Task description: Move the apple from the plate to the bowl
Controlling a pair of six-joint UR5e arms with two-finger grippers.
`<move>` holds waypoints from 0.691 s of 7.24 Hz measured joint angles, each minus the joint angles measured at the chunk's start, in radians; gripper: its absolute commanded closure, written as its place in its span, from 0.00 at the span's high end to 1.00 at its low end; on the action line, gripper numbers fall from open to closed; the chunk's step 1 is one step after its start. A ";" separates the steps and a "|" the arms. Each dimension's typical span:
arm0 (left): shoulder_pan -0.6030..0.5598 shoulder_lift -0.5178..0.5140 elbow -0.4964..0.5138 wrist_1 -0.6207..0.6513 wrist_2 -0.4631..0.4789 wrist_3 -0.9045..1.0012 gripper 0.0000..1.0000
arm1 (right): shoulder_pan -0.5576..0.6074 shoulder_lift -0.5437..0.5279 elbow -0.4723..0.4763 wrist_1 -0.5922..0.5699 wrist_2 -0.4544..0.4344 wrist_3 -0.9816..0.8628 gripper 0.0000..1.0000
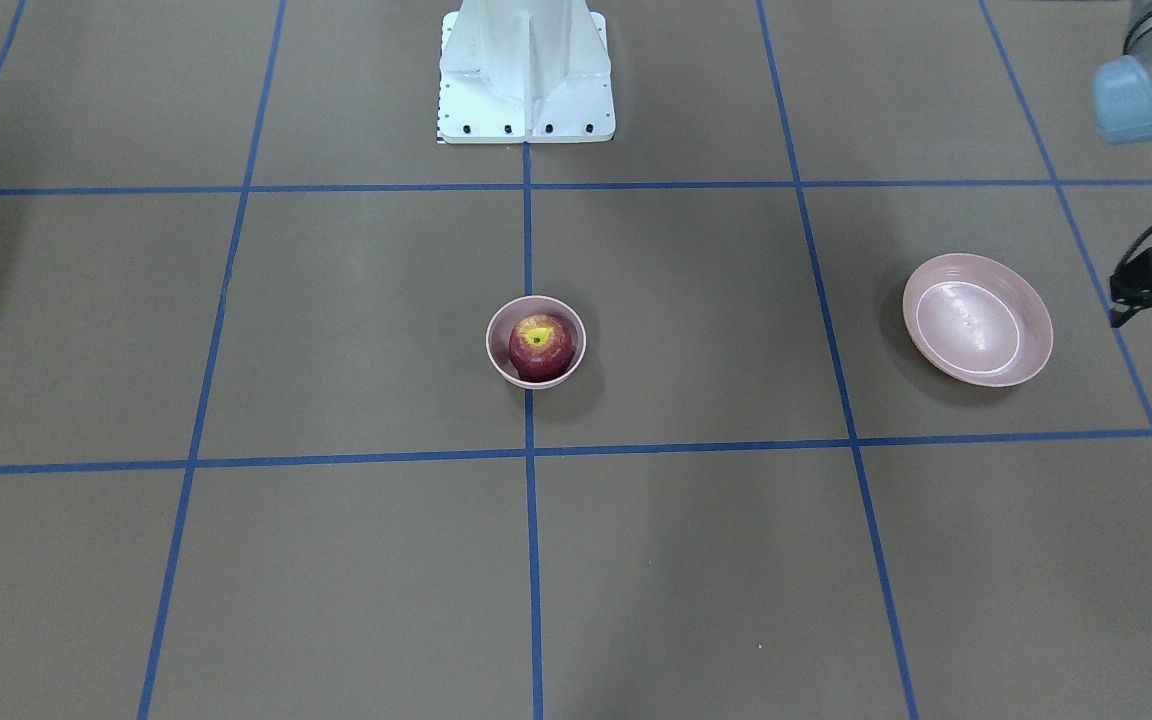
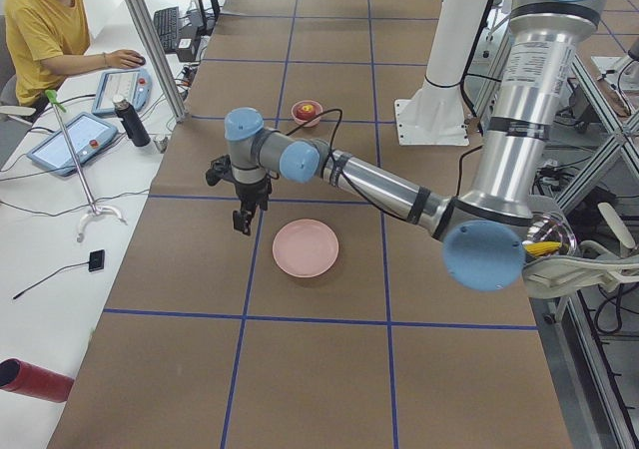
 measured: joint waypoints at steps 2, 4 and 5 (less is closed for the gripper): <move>-0.151 0.119 0.038 -0.001 -0.051 0.179 0.98 | 0.000 -0.001 -0.001 0.001 0.003 0.000 1.00; -0.194 0.171 0.045 0.001 -0.066 0.205 0.98 | 0.000 -0.001 0.001 0.001 0.007 0.000 1.00; -0.204 0.172 0.042 0.003 -0.070 0.198 0.98 | 0.000 -0.001 0.004 0.001 0.011 0.001 1.00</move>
